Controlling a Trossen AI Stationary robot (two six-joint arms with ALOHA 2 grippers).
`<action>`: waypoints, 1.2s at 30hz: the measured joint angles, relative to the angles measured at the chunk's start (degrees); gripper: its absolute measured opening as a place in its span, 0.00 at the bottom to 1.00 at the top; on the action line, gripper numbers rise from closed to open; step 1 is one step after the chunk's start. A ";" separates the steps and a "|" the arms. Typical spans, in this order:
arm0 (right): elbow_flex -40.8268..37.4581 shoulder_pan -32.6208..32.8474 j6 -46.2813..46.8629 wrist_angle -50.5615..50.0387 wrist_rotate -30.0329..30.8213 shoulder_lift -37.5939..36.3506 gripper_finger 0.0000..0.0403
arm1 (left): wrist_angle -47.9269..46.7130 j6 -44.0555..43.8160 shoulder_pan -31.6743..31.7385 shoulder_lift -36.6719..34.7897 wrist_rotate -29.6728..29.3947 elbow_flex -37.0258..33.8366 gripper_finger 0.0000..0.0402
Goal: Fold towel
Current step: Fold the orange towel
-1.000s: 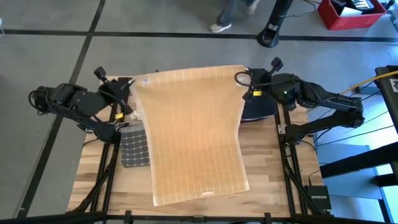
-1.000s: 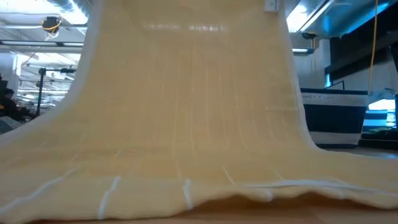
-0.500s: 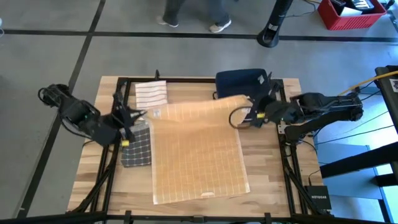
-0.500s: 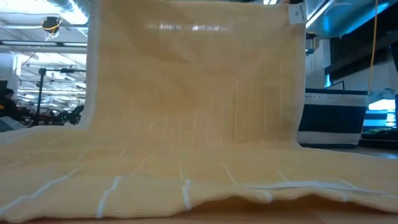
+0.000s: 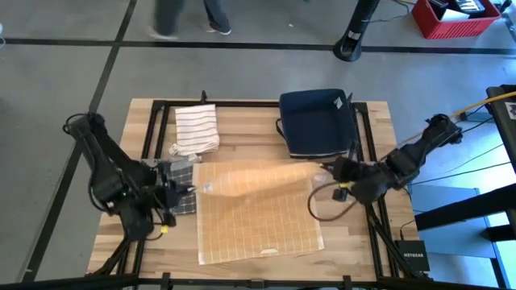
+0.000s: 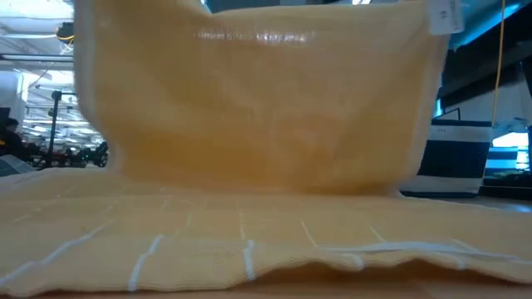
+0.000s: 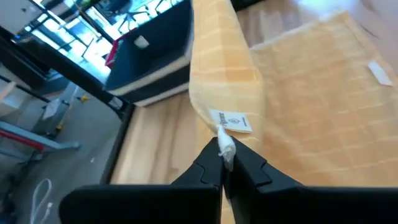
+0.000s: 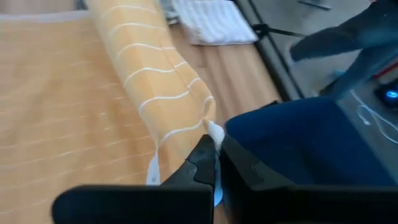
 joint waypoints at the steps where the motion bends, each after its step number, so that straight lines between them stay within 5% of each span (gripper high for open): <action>1: -0.79 1.42 1.26 -0.01 -0.01 -0.02 0.03 | 0.02 -1.70 -0.84 0.60 0.04 -0.47 0.00; 10: -8.64 10.17 10.74 5.10 -3.18 0.31 0.03 | 2.73 -14.34 -4.37 5.30 8.13 -5.11 0.00; 22: -16.46 12.02 14.29 16.76 -17.22 3.33 0.03 | 13.62 -16.20 -4.81 10.21 15.63 -9.80 0.00; 36: -18.44 12.04 17.72 22.51 -25.86 11.69 0.03 | 29.07 -16.20 -4.74 11.00 24.99 -16.80 0.00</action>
